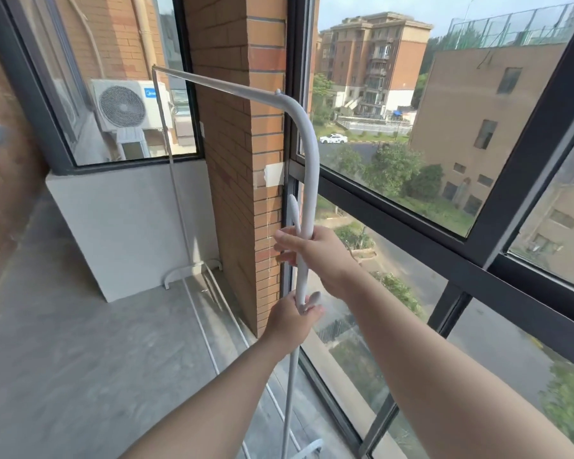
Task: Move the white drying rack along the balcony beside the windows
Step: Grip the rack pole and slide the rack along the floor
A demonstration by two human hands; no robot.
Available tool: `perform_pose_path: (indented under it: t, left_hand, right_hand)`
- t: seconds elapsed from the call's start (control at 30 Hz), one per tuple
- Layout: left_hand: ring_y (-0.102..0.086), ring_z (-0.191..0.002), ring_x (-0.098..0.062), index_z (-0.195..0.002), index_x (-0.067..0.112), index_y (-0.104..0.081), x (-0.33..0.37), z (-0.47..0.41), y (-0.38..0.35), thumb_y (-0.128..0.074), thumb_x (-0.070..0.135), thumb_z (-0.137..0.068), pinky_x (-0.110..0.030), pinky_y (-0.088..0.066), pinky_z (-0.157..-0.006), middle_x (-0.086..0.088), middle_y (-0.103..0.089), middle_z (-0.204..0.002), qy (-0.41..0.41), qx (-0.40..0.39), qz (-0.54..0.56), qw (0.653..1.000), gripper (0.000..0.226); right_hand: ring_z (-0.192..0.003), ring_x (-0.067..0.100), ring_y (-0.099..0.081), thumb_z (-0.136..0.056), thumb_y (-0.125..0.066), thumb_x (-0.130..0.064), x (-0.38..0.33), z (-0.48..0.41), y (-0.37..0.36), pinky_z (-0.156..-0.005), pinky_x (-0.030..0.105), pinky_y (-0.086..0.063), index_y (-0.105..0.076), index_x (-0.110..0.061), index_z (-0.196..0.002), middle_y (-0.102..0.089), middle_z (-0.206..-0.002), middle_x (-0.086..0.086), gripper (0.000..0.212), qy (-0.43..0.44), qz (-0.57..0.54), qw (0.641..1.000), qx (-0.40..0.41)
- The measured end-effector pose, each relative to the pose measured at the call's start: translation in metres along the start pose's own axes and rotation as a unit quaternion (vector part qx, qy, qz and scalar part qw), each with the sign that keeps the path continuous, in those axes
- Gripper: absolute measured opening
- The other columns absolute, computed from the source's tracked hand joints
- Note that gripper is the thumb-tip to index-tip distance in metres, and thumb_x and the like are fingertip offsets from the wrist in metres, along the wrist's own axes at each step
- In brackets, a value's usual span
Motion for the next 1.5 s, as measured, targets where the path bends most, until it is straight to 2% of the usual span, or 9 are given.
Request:
perform_pose_path:
  t: [0.13, 0.27, 0.43, 0.57, 0.67, 0.83, 1.07, 1.23, 1.5]
  left_hand:
    - [-0.063, -0.077, -0.018, -0.069, 0.022, -0.056, -0.001, 0.002, 0.002, -0.07, 0.045, -0.087, -0.03, -0.045, -0.065, 0.003, -0.06, -0.084, -0.045, 0.06, -0.087, 0.993, 0.032]
    - [-0.068, -0.084, -0.028, -0.075, 0.02, -0.055, -0.003, 0.007, -0.006, -0.068, 0.044, -0.091, -0.036, -0.05, -0.073, 0.0, -0.066, -0.084, -0.03, 0.066, -0.029, 0.997, 0.032]
    - [-0.055, -0.064, -0.018, -0.068, 0.029, -0.049, -0.003, 0.009, -0.02, -0.074, 0.037, -0.081, -0.03, -0.043, -0.064, 0.009, -0.054, -0.066, 0.001, 0.095, 0.069, 0.993, 0.03]
    - [-0.057, -0.066, -0.017, -0.069, 0.029, -0.05, -0.01, 0.005, -0.023, -0.078, 0.029, -0.081, -0.029, -0.043, -0.067, 0.01, -0.053, -0.069, -0.043, 0.133, -0.023, 0.99, 0.031]
    - [-0.057, -0.095, -0.021, -0.095, 0.016, -0.058, -0.03, 0.002, -0.024, -0.08, 0.03, -0.071, -0.034, -0.047, -0.085, 0.007, -0.052, -0.097, -0.088, 0.197, -0.107, 0.971, 0.035]
    - [-0.06, -0.1, -0.002, -0.129, 0.023, -0.044, -0.061, 0.005, -0.025, -0.086, 0.039, -0.075, -0.029, -0.048, -0.091, 0.007, -0.053, -0.121, 0.061, 0.109, 0.015, 0.992, 0.07]
    - [-0.066, -0.077, -0.014, -0.088, 0.019, -0.057, -0.076, -0.004, -0.043, -0.082, 0.037, -0.083, -0.026, -0.047, -0.067, 0.004, -0.067, -0.085, 0.168, 0.045, 0.076, 0.982, 0.031]
    - [-0.06, -0.072, -0.01, -0.096, 0.017, -0.058, -0.074, -0.009, -0.047, -0.059, 0.042, -0.099, -0.023, -0.042, -0.059, -0.009, -0.076, -0.102, 0.189, 0.047, 0.045, 0.98, 0.026]
    - [-0.057, -0.067, -0.014, -0.091, 0.018, -0.056, -0.075, -0.014, -0.048, -0.058, 0.039, -0.099, -0.026, -0.043, -0.058, -0.002, -0.062, -0.083, 0.191, 0.052, 0.055, 0.979, 0.023]
  right_hand:
    - [-0.063, 0.021, -0.07, -0.088, -0.078, -0.027, 0.004, -0.008, -0.002, -0.077, 0.041, -0.062, -0.065, -0.009, -0.072, -0.063, -0.061, 0.002, 0.028, 0.008, -0.03, 1.0, 0.002]
    - [-0.051, 0.021, -0.064, -0.086, -0.08, -0.019, 0.01, -0.019, -0.005, -0.073, 0.044, -0.062, -0.055, -0.009, -0.067, -0.051, -0.053, 0.0, 0.032, 0.006, -0.095, 0.995, 0.012]
    - [-0.042, 0.017, -0.031, -0.086, -0.077, -0.018, 0.02, -0.023, -0.008, -0.046, 0.029, -0.029, -0.043, -0.019, -0.06, -0.035, -0.049, 0.001, 0.043, 0.021, -0.137, 0.99, -0.006]
    - [-0.042, 0.017, -0.022, -0.084, -0.077, -0.021, 0.023, -0.028, -0.01, -0.047, 0.03, -0.021, -0.04, -0.022, -0.063, -0.031, -0.044, -0.003, 0.042, 0.017, -0.137, 0.99, -0.022]
    - [-0.042, 0.017, -0.023, -0.082, -0.075, -0.019, 0.024, -0.03, -0.01, -0.049, 0.033, -0.02, -0.043, -0.017, -0.07, -0.031, -0.045, -0.003, 0.035, 0.018, -0.134, 0.991, -0.003]
    - [-0.042, 0.017, -0.024, -0.079, -0.074, -0.02, 0.026, -0.032, -0.013, -0.048, 0.031, -0.022, -0.052, -0.011, -0.08, -0.03, -0.048, 0.0, 0.024, 0.03, -0.12, 0.992, 0.016]
    - [-0.041, 0.018, -0.027, -0.077, -0.074, -0.022, 0.027, -0.034, -0.015, -0.048, 0.032, -0.025, -0.057, -0.012, -0.081, -0.032, -0.049, 0.002, 0.021, 0.033, -0.122, 0.992, 0.031]
    - [-0.042, 0.017, -0.024, -0.079, -0.074, -0.022, 0.028, -0.034, -0.011, -0.051, 0.035, -0.021, -0.053, -0.011, -0.08, -0.031, -0.048, 0.001, 0.024, 0.03, -0.129, 0.991, 0.03]
    - [-0.059, 0.026, -0.028, -0.074, -0.071, -0.024, 0.023, -0.029, -0.021, -0.057, 0.043, -0.028, -0.056, -0.016, -0.08, -0.035, -0.065, 0.011, 0.018, 0.039, -0.106, 0.99, 0.081]
Point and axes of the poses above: each hand's wrist, its own z-axis away from the middle knuckle, its own y-axis out of the back of the hand, x = y × z, the point moved 1 cm from there along -z, towards the middle knuckle
